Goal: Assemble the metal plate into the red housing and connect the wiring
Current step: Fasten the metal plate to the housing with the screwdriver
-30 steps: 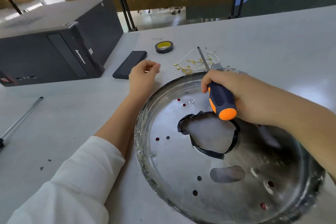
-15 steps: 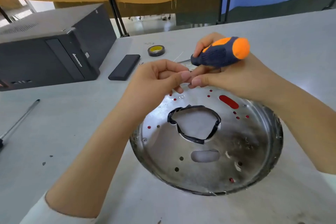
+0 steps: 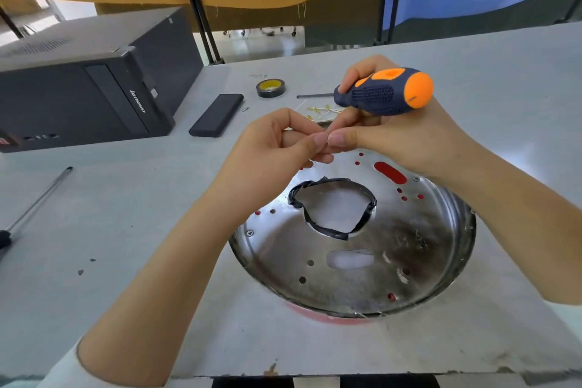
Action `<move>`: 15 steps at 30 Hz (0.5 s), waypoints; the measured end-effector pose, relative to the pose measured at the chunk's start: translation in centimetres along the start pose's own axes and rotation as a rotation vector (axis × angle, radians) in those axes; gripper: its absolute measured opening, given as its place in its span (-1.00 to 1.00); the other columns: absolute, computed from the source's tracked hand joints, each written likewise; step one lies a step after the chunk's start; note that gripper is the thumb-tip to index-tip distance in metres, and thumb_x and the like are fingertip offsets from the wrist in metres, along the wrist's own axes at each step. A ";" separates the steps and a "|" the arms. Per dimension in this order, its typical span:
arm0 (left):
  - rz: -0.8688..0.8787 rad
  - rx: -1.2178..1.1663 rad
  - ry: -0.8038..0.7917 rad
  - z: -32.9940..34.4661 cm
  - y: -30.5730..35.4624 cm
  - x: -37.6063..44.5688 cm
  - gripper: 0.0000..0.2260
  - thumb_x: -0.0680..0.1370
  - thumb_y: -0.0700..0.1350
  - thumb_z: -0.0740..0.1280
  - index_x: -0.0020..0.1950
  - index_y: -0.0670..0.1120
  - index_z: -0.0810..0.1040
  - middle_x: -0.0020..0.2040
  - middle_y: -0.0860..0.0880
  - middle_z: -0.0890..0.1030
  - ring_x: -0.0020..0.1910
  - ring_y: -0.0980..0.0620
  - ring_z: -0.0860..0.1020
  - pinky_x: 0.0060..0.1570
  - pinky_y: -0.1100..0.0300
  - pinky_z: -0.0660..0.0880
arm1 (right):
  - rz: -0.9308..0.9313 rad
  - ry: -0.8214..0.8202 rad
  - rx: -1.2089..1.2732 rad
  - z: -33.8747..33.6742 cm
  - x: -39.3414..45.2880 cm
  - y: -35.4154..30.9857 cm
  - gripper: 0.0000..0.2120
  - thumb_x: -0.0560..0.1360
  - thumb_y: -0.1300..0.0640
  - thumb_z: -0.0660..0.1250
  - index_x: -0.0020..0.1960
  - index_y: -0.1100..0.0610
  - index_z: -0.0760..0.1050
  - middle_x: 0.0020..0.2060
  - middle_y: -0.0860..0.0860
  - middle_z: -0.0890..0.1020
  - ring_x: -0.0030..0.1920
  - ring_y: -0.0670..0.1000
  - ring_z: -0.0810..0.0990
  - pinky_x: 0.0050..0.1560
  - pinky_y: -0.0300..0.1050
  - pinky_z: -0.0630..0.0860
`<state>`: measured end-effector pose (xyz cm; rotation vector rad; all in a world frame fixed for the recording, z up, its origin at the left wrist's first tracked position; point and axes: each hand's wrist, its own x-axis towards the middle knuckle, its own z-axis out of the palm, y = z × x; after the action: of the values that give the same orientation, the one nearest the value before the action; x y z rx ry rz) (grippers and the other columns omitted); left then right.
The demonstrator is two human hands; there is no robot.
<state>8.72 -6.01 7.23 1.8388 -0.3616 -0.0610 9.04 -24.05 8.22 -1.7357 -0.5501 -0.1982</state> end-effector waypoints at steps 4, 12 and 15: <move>0.037 -0.002 -0.041 0.1 0.0 -0.3 -0.89 0.58 -0.26 0.34 -0.14 -0.11 0.52 -0.29 0.07 0.72 -0.17 0.11 0.70 -0.08 0.22 0.61 | 0.033 -0.036 0.011 -0.3 -0.1 -0.2 -0.60 0.34 0.46 0.45 0.01 0.11 0.42 -0.21 0.20 0.62 -0.18 0.05 0.70 -0.16 -0.14 0.62; 0.045 0.360 0.202 -0.7 -0.7 -2.3 -0.92 0.60 -0.06 0.33 0.04 0.12 0.49 -0.04 0.31 0.62 -0.23 0.45 0.54 -0.24 0.44 0.47 | 0.082 -0.046 -0.028 -1.2 -0.7 -0.3 -0.60 0.32 0.44 0.47 -0.01 0.09 0.42 -0.23 0.22 0.63 -0.20 0.06 0.69 -0.08 0.05 0.64; 0.016 0.392 0.309 -1.8 -1.6 -3.2 -0.75 0.59 -0.13 0.32 0.22 0.12 0.45 0.08 0.33 0.45 -0.36 0.64 0.39 -0.31 0.68 0.31 | 0.095 -0.040 -0.029 -1.7 -1.0 -0.3 -0.59 0.32 0.44 0.48 0.00 0.09 0.42 -0.23 0.24 0.63 -0.21 0.07 0.70 -0.08 0.11 0.63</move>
<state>6.41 -3.08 5.77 2.1905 -0.1768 0.3233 8.32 -25.94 8.46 -1.7931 -0.4941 -0.1052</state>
